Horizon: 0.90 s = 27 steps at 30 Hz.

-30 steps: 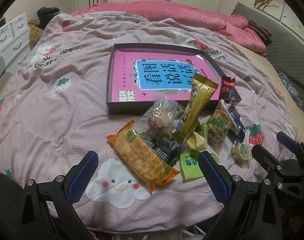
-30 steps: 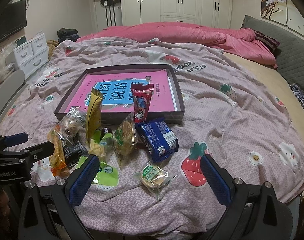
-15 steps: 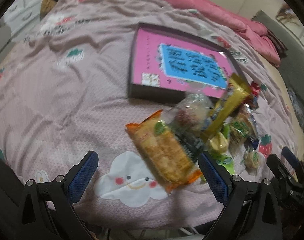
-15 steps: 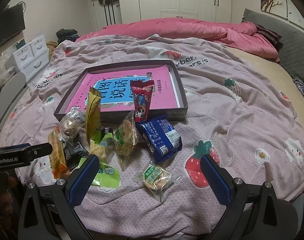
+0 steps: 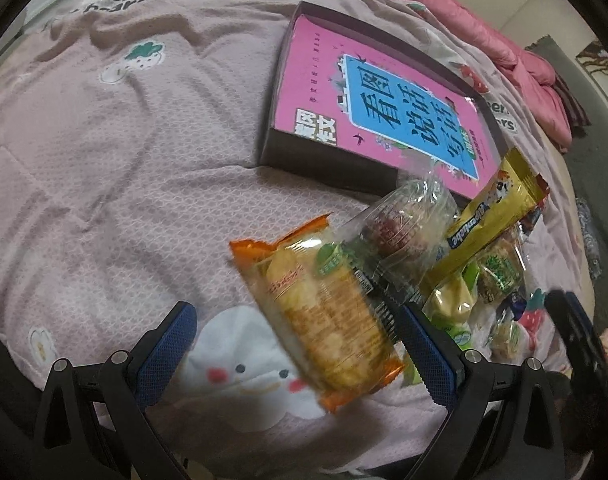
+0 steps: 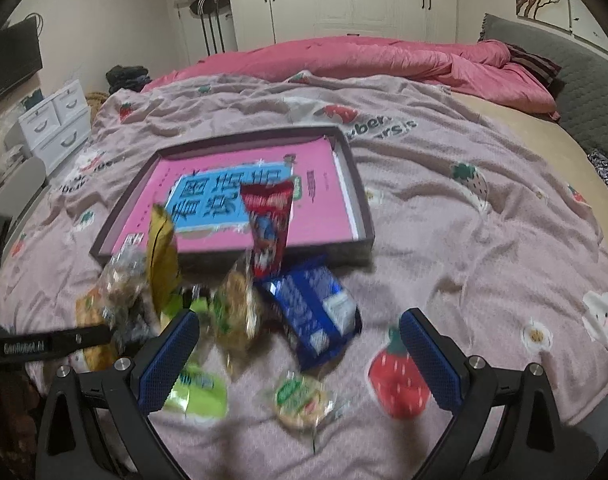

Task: Organize snacks
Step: 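Close the left gripper on the orange bread pack while the right grips the red candy stick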

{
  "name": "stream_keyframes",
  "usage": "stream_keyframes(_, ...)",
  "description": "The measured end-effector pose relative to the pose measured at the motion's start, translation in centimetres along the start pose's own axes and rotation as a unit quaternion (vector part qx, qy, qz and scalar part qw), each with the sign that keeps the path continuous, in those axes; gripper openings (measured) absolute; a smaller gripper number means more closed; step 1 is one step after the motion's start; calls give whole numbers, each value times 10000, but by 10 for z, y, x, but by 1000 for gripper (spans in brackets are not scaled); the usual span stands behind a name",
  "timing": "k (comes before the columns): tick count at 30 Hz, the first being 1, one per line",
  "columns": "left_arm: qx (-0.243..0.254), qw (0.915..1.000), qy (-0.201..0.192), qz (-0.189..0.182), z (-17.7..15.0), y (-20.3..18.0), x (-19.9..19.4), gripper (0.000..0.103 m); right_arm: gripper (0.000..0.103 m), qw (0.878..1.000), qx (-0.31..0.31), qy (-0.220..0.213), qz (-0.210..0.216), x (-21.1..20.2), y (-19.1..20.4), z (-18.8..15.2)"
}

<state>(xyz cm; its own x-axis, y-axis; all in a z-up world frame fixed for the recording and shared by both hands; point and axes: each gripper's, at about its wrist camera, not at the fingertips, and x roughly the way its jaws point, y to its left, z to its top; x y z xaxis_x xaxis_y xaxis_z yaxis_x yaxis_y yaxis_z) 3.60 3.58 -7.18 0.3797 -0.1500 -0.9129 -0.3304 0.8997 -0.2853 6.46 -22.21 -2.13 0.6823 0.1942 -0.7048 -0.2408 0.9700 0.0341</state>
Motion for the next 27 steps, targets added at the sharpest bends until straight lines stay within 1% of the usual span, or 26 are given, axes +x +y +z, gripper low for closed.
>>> stream_keyframes(2,-38,10000,-11,-5,2,0,0,100,99,9997,175,-74,157,7,-2,9)
stream_keyframes(3,-41,10000,-28,-7,3,0,1,99,95,9994,236,-48,232,12,-3,12)
stream_keyframes(5,-58,10000,-65,15,4,0,2,95,89,9994,224,-80,264,19,-6,18)
stream_keyframes(7,-75,9999,-79,39,5,1,2,92,87,9995,164,-110,242,24,-4,24)
stream_keyframes(8,-81,9999,-79,45,6,1,3,92,85,9992,176,-93,336,27,-2,26)
stream_keyframes(10,-77,9999,-98,59,6,2,3,90,82,9995,24,-134,300,33,2,31)
stream_keyframes(12,-49,9999,-122,86,7,0,4,87,73,9993,-70,-105,350,39,6,35)
stream_keyframes(13,-47,9999,-132,94,7,1,3,85,71,9992,-152,-91,365,43,9,36)
stream_keyframes(14,-43,9998,-139,108,7,1,4,83,66,9990,-245,-87,376,47,11,37)
stream_keyframes(15,-43,9998,-143,124,8,0,4,82,59,9986,-309,-99,409,49,13,38)
stream_keyframes(16,-40,9998,-145,135,8,0,4,80,56,9982,-381,-103,452,51,16,39)
stream_keyframes(18,-39,9998,-152,152,9,0,4,77,43,9973,-512,-129,504,53,20,39)
stream_keyframes(19,-44,9998,-151,156,9,0,4,75,40,9967,-572,-142,551,52,22,38)
stream_keyframes(21,-27,9997,-142,181,8,2,4,68,28,9960,-677,-179,556,50,24,37)
stream_keyframes(22,-16,9998,-152,157,9,1,4,62,27,9955,-699,-194,617,49,24,37)
stream_keyframes(23,-1,9998,-156,137,8,2,3,58,26,9950,-676,-182,706,47,24,36)
stream_keyframes(27,75,9998,-146,121,7,3,1,53,23,9932,-697,-361,858,36,24,37)
